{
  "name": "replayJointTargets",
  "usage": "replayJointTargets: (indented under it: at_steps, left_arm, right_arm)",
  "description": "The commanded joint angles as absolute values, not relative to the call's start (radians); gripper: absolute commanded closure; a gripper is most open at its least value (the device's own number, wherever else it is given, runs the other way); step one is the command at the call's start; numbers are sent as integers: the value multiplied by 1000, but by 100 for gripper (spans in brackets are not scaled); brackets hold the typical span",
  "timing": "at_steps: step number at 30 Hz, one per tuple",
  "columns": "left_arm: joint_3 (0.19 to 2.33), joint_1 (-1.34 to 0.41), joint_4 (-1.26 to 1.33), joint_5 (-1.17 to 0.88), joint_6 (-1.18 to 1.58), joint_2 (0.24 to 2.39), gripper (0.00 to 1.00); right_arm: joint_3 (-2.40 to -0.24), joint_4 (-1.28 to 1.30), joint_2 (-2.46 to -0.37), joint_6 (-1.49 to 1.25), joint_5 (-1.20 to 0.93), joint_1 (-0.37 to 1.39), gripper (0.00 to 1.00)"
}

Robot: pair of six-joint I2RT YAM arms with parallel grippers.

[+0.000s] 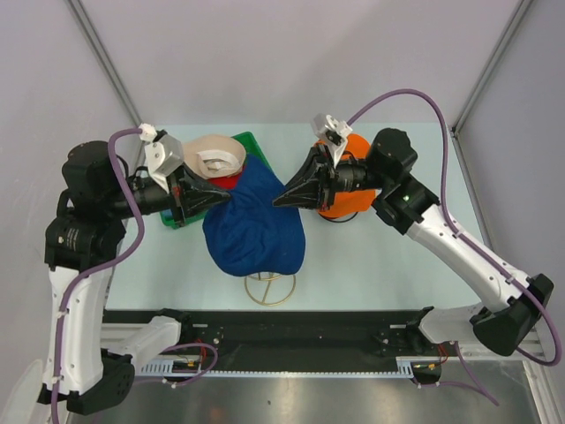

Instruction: Stack the hats

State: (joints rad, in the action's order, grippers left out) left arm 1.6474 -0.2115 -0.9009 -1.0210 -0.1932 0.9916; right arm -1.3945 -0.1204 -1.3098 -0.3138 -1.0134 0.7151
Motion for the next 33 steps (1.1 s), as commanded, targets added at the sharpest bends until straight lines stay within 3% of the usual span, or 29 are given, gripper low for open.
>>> replayJointTargets:
  at_steps: [1, 10, 15, 19, 21, 22, 25, 28, 29, 32, 33]
  left_arm:
    - [1651, -216, -842, -899, -177, 957, 100]
    - [1741, -216, -986, -600, -156, 858, 100]
    - [1749, -216, -1063, -290, -149, 804, 99]
    - [1685, -216, -1049, -268, -149, 778, 99]
    - [1657, -216, -1040, -296, -146, 784, 95]
    - [1632, -216, -1035, -304, -141, 793, 91]
    - [1605, -216, -1017, -351, -132, 813, 48]
    - [1605, -216, -1011, -356, -129, 838, 27]
    - [1605, -216, -1006, -347, -129, 842, 15]
    - [1605, -216, -999, -310, -126, 847, 0]
    - [1605, -216, -994, -304, -126, 850, 0]
  right_arm:
    - [-1397, -107, -1240, -339, -901, 755, 100]
    - [-1378, -158, -1278, -454, -649, 936, 100]
    - [-1385, -235, -1371, -561, -572, 982, 100]
    - [-1379, -189, -1413, -630, -430, 980, 100]
    - [-1314, -198, -1391, -663, -381, 976, 100]
    - [-1290, -202, -1378, -699, -352, 971, 100]
    - [-1192, -178, -1319, -756, -296, 947, 100]
    - [-1060, -160, -1252, -820, -278, 896, 100]
    - [-1028, -161, -1234, -874, -282, 870, 100]
    - [-925, -147, -1157, -916, -261, 854, 100]
    - [-902, -140, -1120, -917, -233, 853, 100]
